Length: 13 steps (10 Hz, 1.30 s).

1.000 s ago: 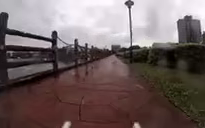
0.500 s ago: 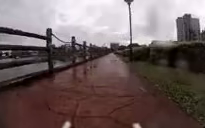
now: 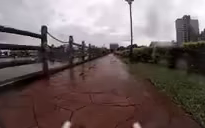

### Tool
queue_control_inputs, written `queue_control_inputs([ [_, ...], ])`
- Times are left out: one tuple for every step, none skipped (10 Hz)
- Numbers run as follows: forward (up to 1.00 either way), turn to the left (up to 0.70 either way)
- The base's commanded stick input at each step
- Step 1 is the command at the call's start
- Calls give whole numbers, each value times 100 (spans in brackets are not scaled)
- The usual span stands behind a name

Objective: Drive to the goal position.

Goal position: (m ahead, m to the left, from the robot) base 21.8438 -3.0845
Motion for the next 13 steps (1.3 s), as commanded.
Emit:
queue_control_inputs([
  [50, 0],
  [50, 0],
  [50, 0],
  [50, 0],
  [50, 0],
  [50, 0],
  [50, 0],
  [50, 0],
  [50, 0],
  [50, 0],
  [50, 0],
  [50, 0],
  [50, 0],
])
